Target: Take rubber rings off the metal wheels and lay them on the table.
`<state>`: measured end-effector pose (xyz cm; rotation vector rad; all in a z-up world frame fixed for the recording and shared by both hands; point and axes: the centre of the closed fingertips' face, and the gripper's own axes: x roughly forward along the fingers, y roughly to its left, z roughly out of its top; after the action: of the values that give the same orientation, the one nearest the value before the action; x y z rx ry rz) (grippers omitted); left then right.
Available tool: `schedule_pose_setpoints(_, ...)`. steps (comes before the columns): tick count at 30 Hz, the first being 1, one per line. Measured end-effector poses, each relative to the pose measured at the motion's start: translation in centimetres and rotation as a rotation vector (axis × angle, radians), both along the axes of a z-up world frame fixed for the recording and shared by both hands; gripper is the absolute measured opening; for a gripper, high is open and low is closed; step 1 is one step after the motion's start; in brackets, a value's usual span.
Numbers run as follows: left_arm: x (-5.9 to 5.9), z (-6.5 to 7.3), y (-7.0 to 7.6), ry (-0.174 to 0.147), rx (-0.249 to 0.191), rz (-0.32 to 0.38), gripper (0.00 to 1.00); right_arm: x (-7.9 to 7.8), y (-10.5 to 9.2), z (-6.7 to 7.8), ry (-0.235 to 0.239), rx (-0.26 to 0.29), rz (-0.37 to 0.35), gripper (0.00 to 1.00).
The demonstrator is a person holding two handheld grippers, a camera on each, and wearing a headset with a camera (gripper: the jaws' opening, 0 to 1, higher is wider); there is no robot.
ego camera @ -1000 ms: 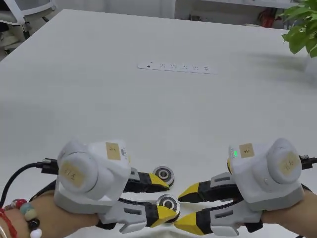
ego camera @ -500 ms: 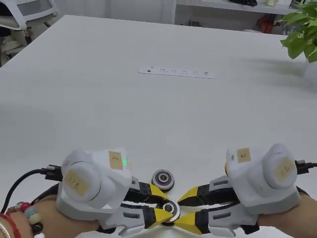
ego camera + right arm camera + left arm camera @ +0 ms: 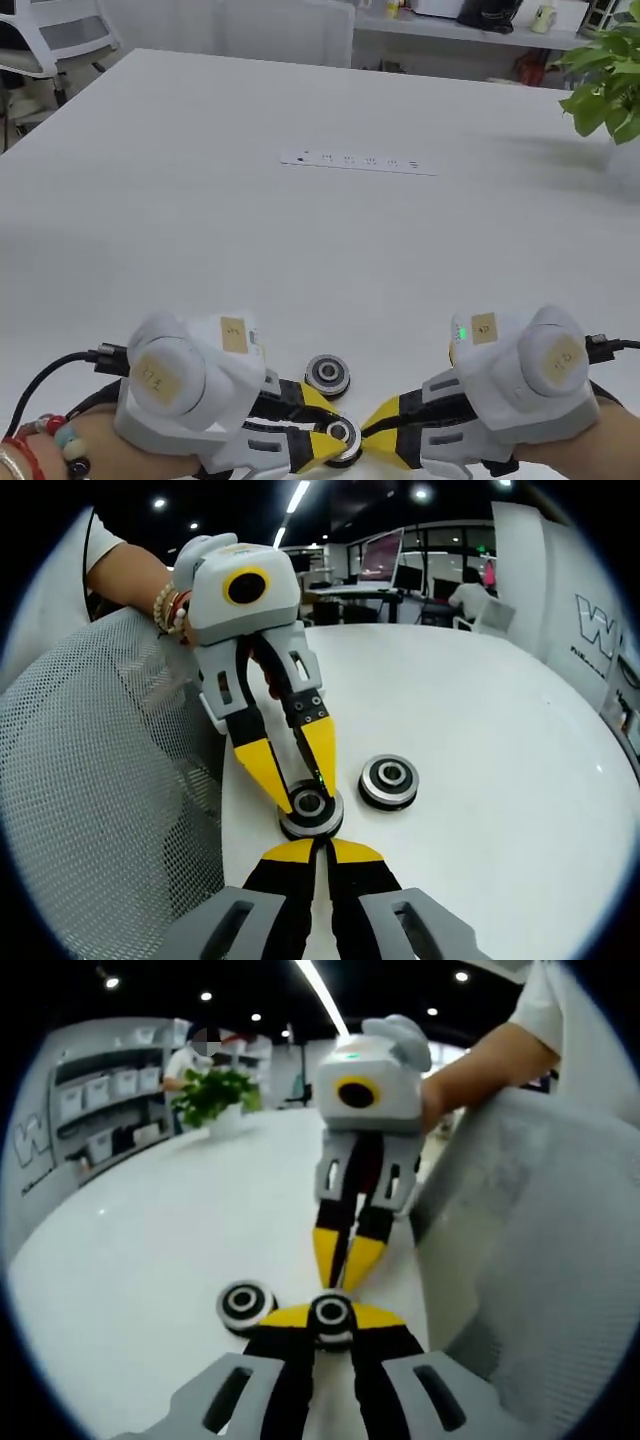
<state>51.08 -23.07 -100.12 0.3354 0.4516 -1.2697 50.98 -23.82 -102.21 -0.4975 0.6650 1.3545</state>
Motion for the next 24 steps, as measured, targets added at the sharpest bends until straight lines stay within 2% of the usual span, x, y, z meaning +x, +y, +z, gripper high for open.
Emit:
schedule_pose_setpoints(8,0.01,-0.03,-0.03,-0.001,-0.008,0.007,0.14,0.17,-0.05,-0.27,0.056,-0.024,-0.062,0.01)
schedule_pose_setpoints(11,0.04,-0.05,0.02,-0.006,-0.004,0.009,0.14,0.09,-0.06,-0.33,0.089,-0.012,-0.096,0.01)
schedule_pose_setpoints(13,0.05,-0.06,0.05,-0.011,-0.003,0.008,0.14,0.19,-0.05,-0.34,0.085,-0.013,-0.099,0.01)
schedule_pose_setpoints(18,0.22,-0.05,0.22,0.004,-0.012,0.020,0.14,0.33,0.13,-0.38,0.112,-0.021,-0.141,0.00)
schedule_pose_setpoints(22,0.17,-0.04,0.26,-0.002,-0.003,0.018,0.14,0.47,0.18,-0.32,0.242,0.015,-0.276,0.00)
schedule_pose_setpoints(24,0.14,-0.07,0.27,-0.016,0.008,0.012,0.14,0.57,0.04,-0.35,0.220,0.015,-0.252,0.00)
